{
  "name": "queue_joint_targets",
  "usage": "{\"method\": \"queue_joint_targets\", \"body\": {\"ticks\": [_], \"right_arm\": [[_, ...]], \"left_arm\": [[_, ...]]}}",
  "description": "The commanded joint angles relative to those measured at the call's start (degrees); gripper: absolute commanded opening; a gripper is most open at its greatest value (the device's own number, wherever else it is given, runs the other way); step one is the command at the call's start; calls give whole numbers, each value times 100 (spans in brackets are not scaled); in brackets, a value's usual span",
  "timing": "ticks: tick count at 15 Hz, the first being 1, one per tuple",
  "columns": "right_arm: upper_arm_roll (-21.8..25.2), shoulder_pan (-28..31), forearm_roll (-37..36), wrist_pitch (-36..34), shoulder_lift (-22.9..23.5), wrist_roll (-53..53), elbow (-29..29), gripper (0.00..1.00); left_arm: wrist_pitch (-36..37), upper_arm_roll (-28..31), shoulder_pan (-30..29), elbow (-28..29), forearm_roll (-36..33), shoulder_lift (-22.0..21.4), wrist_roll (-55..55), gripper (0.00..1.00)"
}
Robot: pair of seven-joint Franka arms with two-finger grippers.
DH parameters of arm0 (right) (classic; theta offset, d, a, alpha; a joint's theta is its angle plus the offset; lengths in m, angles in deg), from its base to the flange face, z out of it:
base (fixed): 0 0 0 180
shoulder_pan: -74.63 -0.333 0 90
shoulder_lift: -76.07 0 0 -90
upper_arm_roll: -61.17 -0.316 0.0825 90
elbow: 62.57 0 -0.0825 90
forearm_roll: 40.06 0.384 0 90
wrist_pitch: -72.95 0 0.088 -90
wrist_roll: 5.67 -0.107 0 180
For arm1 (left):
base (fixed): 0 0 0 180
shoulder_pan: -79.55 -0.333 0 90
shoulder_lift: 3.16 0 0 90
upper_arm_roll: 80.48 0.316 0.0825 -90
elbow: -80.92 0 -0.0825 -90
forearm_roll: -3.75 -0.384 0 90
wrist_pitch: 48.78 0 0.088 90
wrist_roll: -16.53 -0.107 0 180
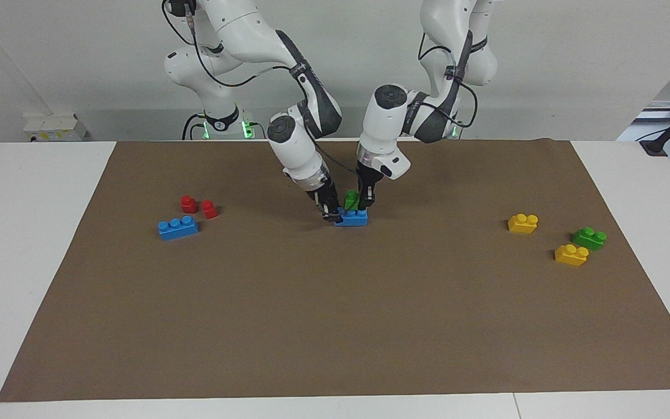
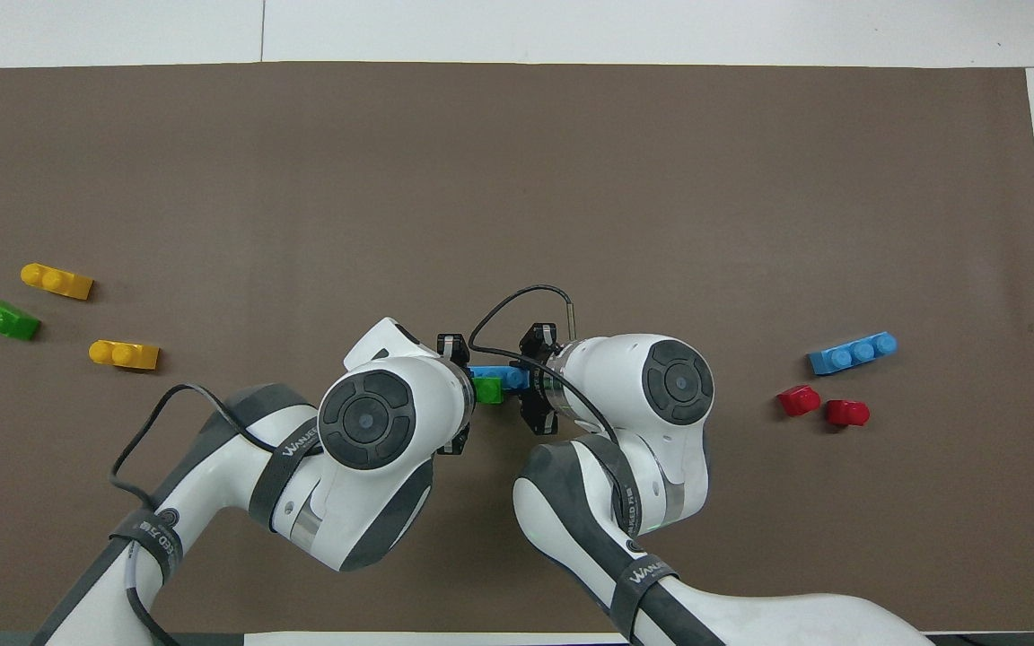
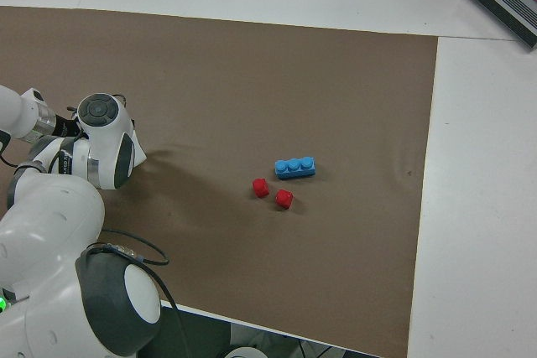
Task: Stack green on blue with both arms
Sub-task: 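Press the green brick onto the blue brick held by the right gripper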
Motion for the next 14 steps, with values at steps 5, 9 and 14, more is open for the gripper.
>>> {"method": "queue_joint_targets", "body": {"ticks": [5, 9, 14], "right_arm": [[3, -14, 213, 129, -24, 293, 109, 0], [3, -14, 213, 129, -24, 293, 109, 0], [3, -14, 213, 129, -24, 293, 109, 0]], "left_arm": [[-278, 104, 181, 77, -537, 156, 590, 0], [-269, 104, 145, 95, -696, 156, 590, 0], [-383, 104, 181, 77, -722, 445, 607, 0]]}}
